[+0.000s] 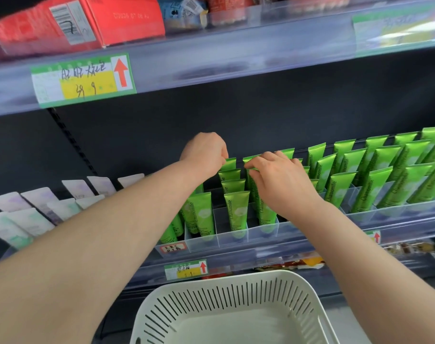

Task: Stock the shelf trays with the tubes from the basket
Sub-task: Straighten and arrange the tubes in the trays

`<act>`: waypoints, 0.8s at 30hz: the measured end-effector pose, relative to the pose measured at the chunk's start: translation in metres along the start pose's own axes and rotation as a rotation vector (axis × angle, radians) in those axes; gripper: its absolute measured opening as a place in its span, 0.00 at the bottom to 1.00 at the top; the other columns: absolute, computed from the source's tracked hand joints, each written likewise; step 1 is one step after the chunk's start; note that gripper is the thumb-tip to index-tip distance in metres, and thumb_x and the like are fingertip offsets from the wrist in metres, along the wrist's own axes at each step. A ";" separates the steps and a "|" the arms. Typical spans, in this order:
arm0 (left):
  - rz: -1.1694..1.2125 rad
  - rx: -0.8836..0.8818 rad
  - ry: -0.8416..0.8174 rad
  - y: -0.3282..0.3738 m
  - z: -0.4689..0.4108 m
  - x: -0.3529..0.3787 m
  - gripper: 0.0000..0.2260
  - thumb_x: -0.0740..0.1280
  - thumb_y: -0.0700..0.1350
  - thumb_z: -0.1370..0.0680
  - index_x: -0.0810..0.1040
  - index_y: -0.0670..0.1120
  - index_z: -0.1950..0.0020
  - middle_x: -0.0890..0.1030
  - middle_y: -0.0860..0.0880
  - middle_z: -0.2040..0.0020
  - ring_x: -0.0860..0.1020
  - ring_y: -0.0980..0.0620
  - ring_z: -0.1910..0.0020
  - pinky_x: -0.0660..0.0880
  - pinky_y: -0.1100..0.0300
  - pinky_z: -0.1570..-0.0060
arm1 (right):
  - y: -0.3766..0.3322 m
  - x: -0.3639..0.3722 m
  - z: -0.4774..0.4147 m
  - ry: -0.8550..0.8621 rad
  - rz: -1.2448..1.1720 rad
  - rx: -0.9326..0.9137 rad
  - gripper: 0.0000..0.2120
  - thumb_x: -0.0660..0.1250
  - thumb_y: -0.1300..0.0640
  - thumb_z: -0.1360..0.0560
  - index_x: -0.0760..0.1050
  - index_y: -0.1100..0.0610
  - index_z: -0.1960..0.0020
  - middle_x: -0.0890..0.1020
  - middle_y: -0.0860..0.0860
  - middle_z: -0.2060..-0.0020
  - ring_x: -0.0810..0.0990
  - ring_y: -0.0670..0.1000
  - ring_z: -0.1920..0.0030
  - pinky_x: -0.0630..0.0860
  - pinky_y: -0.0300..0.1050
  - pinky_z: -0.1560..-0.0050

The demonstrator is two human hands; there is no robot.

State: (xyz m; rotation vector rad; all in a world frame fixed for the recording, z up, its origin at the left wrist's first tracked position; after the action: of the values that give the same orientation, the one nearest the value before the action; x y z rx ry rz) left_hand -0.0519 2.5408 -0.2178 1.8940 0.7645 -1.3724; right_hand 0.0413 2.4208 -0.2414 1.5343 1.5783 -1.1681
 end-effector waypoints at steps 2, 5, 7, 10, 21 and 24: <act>0.051 -0.002 0.008 -0.003 0.003 -0.005 0.05 0.71 0.42 0.25 0.85 0.49 0.51 0.84 0.51 0.52 0.80 0.49 0.50 0.78 0.53 0.49 | -0.002 -0.001 0.000 -0.003 -0.002 0.000 0.15 0.53 0.52 0.18 0.73 0.50 0.36 0.78 0.48 0.42 0.73 0.53 0.43 0.68 0.53 0.47; 0.098 -0.010 0.025 -0.015 0.009 -0.019 0.04 0.72 0.41 0.26 0.85 0.48 0.53 0.82 0.53 0.56 0.80 0.50 0.52 0.78 0.53 0.49 | -0.010 -0.003 -0.002 0.020 -0.010 -0.022 0.14 0.54 0.52 0.18 0.74 0.50 0.37 0.78 0.49 0.44 0.73 0.53 0.44 0.69 0.52 0.49; 0.106 -0.007 0.017 -0.024 0.017 -0.028 0.04 0.72 0.42 0.27 0.85 0.49 0.54 0.79 0.58 0.62 0.79 0.52 0.54 0.78 0.53 0.50 | -0.022 -0.007 -0.003 0.056 -0.042 -0.048 0.13 0.57 0.53 0.19 0.75 0.51 0.38 0.79 0.49 0.45 0.73 0.54 0.45 0.69 0.51 0.50; 0.111 0.003 -0.049 -0.038 0.032 -0.034 0.02 0.74 0.45 0.28 0.85 0.51 0.56 0.78 0.62 0.65 0.79 0.56 0.56 0.78 0.55 0.50 | -0.048 -0.010 -0.002 0.096 -0.097 -0.119 0.11 0.62 0.54 0.22 0.77 0.52 0.40 0.80 0.50 0.47 0.74 0.56 0.46 0.69 0.52 0.52; 0.038 0.057 -0.185 -0.055 0.070 -0.046 0.04 0.74 0.45 0.27 0.86 0.49 0.53 0.77 0.62 0.65 0.78 0.58 0.55 0.76 0.58 0.50 | -0.092 0.020 -0.003 -0.087 0.048 -0.214 0.12 0.57 0.53 0.19 0.78 0.47 0.46 0.81 0.45 0.52 0.69 0.50 0.41 0.63 0.50 0.46; 0.019 0.065 -0.187 -0.053 0.070 -0.042 0.04 0.73 0.44 0.27 0.86 0.48 0.54 0.78 0.59 0.63 0.78 0.57 0.55 0.76 0.59 0.52 | -0.094 0.019 -0.001 -0.049 0.084 -0.215 0.09 0.63 0.58 0.23 0.80 0.48 0.48 0.82 0.47 0.57 0.72 0.51 0.43 0.63 0.52 0.44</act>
State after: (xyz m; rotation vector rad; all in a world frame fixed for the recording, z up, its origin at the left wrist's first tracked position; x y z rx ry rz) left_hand -0.1440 2.5140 -0.2026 1.7857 0.6146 -1.5535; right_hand -0.0531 2.4371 -0.2427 1.4074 1.5382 -0.9502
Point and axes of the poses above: each hand's wrist, its own z-axis away from the middle knuckle, its own x-axis out of the palm, y = z × x, the point moved 7 cm from there along -z, towards the middle knuckle
